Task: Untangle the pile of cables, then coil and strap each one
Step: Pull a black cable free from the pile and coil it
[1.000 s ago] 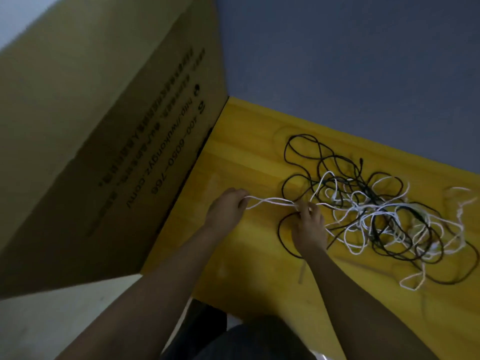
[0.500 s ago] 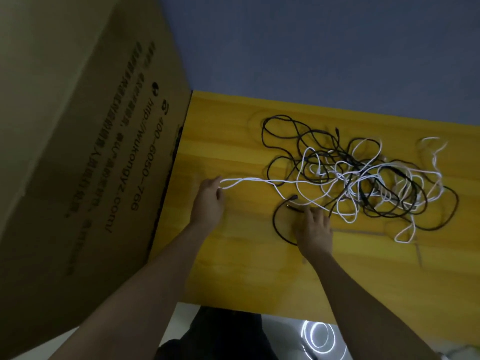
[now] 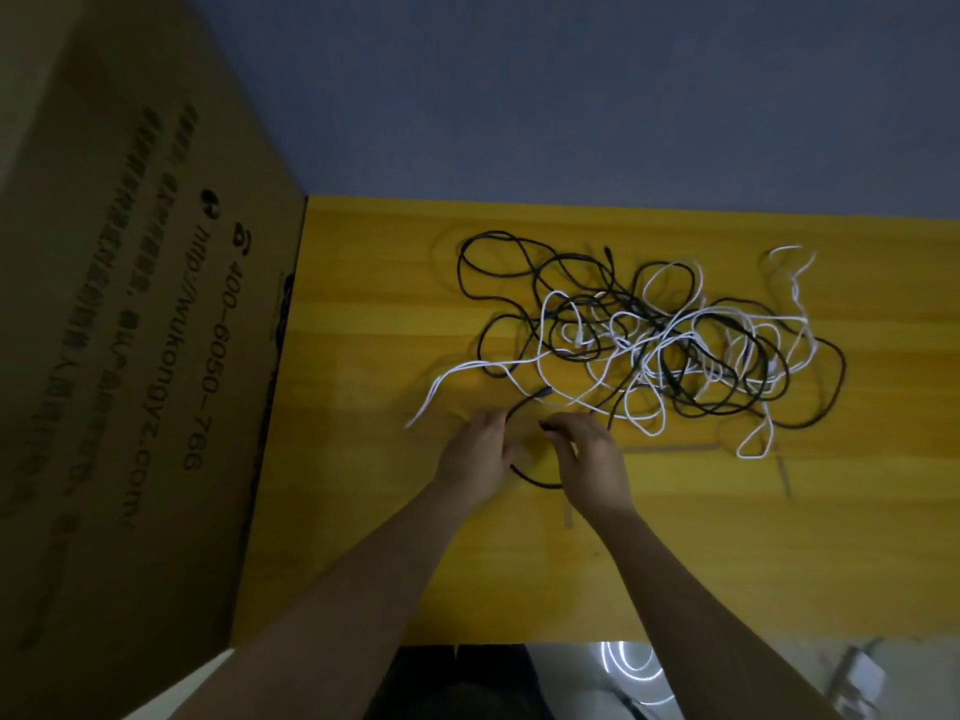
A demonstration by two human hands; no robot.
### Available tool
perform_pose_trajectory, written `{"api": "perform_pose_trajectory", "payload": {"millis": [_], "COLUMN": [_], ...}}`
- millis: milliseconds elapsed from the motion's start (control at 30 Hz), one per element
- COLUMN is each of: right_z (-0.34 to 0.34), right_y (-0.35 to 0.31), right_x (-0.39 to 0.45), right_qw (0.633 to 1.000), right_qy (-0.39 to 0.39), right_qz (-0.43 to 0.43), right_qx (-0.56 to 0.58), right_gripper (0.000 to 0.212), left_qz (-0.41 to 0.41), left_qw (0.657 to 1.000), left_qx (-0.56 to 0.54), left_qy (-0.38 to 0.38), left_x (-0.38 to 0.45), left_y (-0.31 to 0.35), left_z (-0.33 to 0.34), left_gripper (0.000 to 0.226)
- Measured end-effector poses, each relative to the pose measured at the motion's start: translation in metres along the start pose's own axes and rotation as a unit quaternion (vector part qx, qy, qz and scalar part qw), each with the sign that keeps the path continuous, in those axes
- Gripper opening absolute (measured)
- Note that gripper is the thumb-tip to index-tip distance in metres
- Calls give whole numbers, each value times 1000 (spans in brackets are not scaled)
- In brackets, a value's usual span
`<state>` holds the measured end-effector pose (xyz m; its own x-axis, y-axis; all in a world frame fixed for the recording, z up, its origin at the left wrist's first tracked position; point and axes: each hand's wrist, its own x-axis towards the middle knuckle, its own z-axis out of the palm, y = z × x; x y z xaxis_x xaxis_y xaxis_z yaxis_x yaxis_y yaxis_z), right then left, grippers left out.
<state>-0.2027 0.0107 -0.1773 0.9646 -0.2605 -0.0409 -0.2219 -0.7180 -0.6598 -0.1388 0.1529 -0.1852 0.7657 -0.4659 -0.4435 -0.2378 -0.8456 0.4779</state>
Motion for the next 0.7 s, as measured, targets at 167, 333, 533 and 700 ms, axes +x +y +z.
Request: {"api": "perform_pose_trajectory", "payload": {"millis": [167,333,533,700], "right_z": [-14,-14,-33,-90], "right_y": [13,5,5,-29], "right_x": [3,3,-23,1], "right_qw": [999,990,961,1000], "right_qy": [24,-117,-242,-25], "right_qz": [35,52,-52,-6], "right_qx": [-13,66,-124,-1], "right_gripper": [12,29,27,25], "left_qz": [-60,-84,-95,8], "left_qw": [997,972,924,965], "left_qx": [-50,-218,-363,-242], "left_qy": [15,13,77,104], "left_x": [19,13,-16,-24], "left_y": [11,10,12,50], "left_z": [7,3,-50,-102], "left_gripper": [39,50,37,26]}}
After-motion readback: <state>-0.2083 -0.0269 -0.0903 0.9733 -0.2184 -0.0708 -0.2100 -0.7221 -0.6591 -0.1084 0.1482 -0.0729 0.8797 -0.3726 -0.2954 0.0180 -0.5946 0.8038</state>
